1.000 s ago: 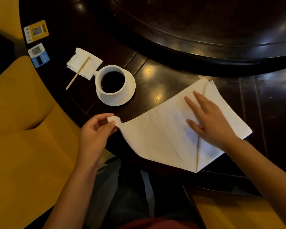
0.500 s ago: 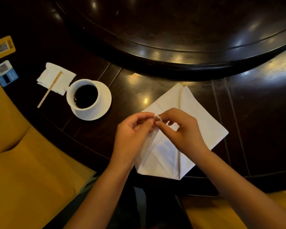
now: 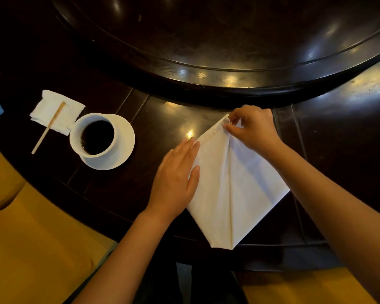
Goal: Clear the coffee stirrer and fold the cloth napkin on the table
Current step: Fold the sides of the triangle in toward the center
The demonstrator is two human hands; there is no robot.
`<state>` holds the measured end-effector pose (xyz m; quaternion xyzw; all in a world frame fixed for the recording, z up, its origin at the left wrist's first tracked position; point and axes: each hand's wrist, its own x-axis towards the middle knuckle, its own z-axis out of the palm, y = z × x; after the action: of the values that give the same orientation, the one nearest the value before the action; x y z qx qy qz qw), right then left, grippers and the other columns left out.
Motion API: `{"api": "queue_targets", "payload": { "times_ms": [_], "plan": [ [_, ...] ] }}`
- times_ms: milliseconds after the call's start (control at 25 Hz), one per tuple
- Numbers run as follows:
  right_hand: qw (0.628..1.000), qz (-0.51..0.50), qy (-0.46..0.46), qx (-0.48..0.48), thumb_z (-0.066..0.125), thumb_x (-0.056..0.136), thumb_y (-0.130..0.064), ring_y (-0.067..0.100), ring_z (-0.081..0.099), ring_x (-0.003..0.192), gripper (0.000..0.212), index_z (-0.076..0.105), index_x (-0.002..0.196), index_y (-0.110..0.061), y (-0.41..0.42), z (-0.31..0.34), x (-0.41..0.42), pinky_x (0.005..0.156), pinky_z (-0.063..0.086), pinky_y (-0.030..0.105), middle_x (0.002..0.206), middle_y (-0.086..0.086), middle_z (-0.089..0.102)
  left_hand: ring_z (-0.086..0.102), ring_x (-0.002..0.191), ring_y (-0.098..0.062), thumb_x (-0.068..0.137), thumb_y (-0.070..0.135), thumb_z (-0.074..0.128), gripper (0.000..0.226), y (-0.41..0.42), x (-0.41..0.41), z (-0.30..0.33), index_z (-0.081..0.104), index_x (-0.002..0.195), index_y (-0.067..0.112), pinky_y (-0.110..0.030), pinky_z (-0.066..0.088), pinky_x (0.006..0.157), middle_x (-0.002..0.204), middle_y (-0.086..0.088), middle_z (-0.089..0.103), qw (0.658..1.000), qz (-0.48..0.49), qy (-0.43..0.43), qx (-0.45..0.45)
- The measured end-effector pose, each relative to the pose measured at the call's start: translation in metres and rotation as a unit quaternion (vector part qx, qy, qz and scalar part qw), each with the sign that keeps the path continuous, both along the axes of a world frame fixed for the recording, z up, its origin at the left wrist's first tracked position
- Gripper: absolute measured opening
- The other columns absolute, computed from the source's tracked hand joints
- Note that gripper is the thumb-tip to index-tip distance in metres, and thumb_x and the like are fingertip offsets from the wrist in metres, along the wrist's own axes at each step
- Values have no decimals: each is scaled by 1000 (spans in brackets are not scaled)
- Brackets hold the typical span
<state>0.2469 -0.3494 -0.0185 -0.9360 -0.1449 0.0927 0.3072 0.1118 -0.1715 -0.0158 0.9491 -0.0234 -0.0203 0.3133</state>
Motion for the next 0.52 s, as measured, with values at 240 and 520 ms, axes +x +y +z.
{"api": "queue_targets", "payload": {
  "times_ms": [240,520],
  "plan": [
    [997,19,-56,-50,62,87,-28,25,51,95,19,65,91,-10,2,-20,14,92,30,37,95,10,60,-21,138,-6,95,47,23,62,-2,3,-37,4,149,22,-39,-16,112,158,0,0,981,-105,54,156],
    [945,205,-187,-173,34,96,-39,29,22,140,50,35,141,-16,-12,-26,-14,112,24,48,148,12,36,-15,141,-17,92,53,10,66,-2,1,-51,-7,146,18,-49,-13,111,155,-2,-10,960,-117,52,251]
  ]
}}
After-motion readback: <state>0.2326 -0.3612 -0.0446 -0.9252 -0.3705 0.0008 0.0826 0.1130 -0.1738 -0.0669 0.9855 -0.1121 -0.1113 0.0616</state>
